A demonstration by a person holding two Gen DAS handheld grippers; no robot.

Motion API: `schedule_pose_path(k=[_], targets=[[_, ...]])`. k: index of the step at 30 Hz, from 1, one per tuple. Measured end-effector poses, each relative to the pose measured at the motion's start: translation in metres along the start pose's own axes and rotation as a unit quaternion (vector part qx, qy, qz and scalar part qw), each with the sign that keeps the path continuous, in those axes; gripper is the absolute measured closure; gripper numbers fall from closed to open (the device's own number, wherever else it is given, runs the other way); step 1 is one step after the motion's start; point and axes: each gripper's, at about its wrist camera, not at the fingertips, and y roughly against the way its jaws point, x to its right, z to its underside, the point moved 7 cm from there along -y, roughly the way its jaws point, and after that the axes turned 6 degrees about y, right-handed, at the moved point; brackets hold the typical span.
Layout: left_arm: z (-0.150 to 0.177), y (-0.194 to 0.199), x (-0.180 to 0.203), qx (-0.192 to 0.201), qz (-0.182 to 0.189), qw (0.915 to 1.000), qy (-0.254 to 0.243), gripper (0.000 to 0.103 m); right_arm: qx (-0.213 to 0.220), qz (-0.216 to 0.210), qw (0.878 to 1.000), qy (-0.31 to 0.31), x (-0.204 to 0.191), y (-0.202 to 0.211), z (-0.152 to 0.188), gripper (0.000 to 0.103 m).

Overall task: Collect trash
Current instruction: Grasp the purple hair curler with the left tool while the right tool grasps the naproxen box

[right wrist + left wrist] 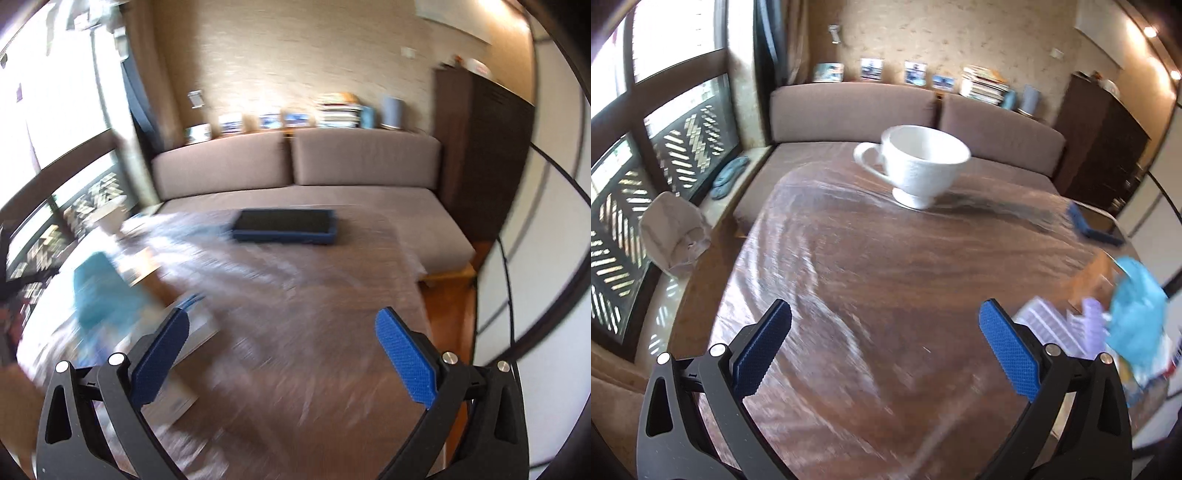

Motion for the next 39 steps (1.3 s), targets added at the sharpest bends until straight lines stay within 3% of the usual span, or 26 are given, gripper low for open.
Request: schedule_pose_path(k=[4,11,18,21,30,39], targets=[[0.018,-0.006,0.045,-0.049,0.054,0.9972,-0.015,0.001,-0.008,-0.018,0.999,0.046,-0.044,0.004,0.019,0.004],[0.037,-0.028,0.099,-0.093,0.099,0.9906,-0.016,0.001,-0.004,-0.053,0.997,0.06,-0.092,-0.008,0.027,0.004],[0.036,-0.046,0.103,-0.107,0.102,0.989,0.009,0.001,-0.006,-0.062,0.996,0.069,-0.107,-0.029,0.019,0.005],[0.036,-0.049,0.101,-0.109,0.107,0.9881,0.017,0.001,-0.016,-0.068,0.995,0.072,-0.11,-0.035,0.022,0.01],[0.028,-0.053,0.105,-0.087,0.094,0.9917,-0.014,0.007,-0.029,-0.075,0.995,0.057,-0.105,-0.042,0.029,0.016],[0.028,-0.052,0.096,-0.071,0.051,0.9946,-0.056,0.007,-0.028,-0.068,0.995,0.063,-0.103,-0.051,0.026,0.016]])
